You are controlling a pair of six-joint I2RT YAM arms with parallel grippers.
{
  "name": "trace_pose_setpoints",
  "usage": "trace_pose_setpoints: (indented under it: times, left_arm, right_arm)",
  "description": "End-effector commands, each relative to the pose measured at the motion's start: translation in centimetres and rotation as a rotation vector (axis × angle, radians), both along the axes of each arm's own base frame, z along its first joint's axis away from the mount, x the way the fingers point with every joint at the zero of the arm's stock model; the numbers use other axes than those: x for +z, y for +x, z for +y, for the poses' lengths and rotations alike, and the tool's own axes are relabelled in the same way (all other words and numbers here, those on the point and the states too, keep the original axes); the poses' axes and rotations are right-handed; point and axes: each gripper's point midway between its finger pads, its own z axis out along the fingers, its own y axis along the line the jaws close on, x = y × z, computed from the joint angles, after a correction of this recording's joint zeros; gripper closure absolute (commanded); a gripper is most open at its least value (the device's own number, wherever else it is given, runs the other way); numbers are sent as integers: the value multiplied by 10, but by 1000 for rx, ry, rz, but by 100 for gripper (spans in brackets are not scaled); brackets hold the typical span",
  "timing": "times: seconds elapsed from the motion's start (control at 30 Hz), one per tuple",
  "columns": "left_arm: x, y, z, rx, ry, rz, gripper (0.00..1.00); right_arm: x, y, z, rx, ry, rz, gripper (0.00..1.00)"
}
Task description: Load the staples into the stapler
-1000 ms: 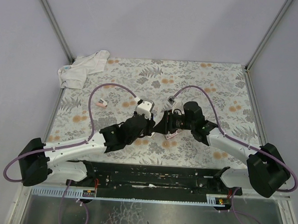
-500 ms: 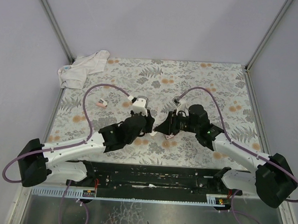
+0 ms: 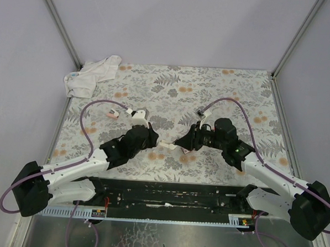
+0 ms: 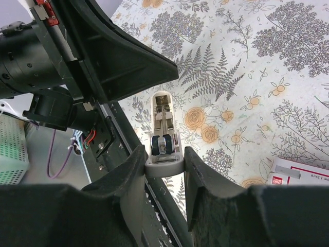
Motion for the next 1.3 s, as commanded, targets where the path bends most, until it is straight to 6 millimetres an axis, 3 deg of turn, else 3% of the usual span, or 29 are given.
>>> trace_pose_setpoints:
  times: [0.0, 0.07, 0.27, 0.37, 0.53, 0.8, 1.1, 1.27]
  left_arm:
    - [17, -2, -7, -12, -88, -19, 91]
    - [21, -1, -2, 14, -101, -21, 82]
    - [27, -2, 32, 203, -202, 37, 36]
    - [32, -5, 34, 188, -328, 72, 26]
    - [35, -7, 36, 142, -436, 127, 22]
    - [29, -6, 54, 153, -332, 134, 21]
    - [24, -9, 69, 171, -270, 128, 21]
    - [22, -8, 69, 164, -253, 137, 21]
  right_arm:
    - [12, 1, 2, 17, 22, -63, 100]
    - [12, 0, 2, 20, 27, -77, 100]
    - [19, 6, -6, -32, 69, -189, 100]
    - [24, 17, -14, -119, 107, -267, 100]
    - [16, 56, -20, -276, 77, -340, 100]
    - [-10, 117, 2, -371, -3, -380, 100]
    - [-49, 149, 19, -397, -70, -403, 100]
    - [-75, 157, 25, -400, -100, -387, 100]
